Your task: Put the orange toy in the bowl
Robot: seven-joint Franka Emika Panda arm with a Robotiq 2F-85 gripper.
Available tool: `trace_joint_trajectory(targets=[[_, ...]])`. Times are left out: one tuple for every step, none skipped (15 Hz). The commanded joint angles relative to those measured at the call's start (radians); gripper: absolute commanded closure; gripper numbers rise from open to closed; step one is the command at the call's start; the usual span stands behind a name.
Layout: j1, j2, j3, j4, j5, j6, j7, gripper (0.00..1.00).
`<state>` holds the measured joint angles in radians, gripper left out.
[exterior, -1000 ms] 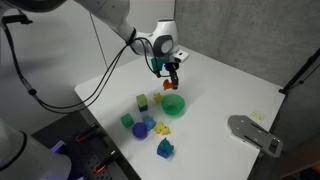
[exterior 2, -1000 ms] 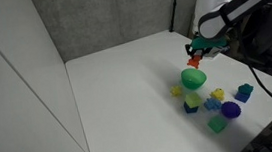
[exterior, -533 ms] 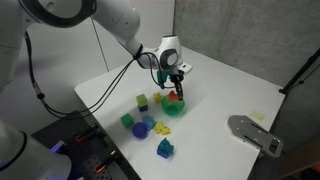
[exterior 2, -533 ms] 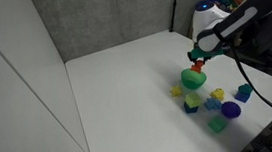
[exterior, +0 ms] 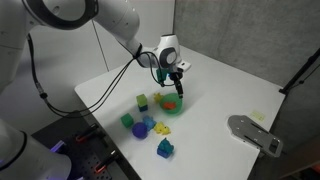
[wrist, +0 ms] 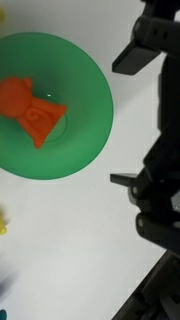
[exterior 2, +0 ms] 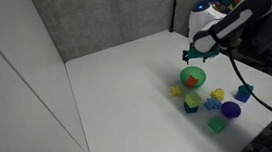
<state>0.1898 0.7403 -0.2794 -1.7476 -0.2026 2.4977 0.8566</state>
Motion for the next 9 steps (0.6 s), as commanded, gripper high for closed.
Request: trace_joint_trajectory(targets=[[-0.021, -0.115, 0.053, -0.082, 0.011, 0.012, -0.089, 0.00], [-0.027, -0.148, 0.070, -0.107, 0.017, 0.014, -0.120, 0.00], [-0.033, -0.183, 0.086, -0.136, 0.022, 0.017, -0.153, 0.00], [-0.038, -0.224, 0.099, -0.173, 0.026, 0.020, -0.184, 0.00], [-0.042, -0.264, 0.111, -0.210, 0.030, 0.021, -0.215, 0.00], [-0.043, -0.298, 0.115, -0.242, 0.030, 0.016, -0.238, 0.00], [-0.049, -0.340, 0.126, -0.284, 0.035, 0.017, -0.270, 0.00], [-0.054, -0.384, 0.136, -0.330, 0.038, 0.020, -0.299, 0.00], [-0.062, -0.428, 0.148, -0.376, 0.047, 0.017, -0.333, 0.00]])
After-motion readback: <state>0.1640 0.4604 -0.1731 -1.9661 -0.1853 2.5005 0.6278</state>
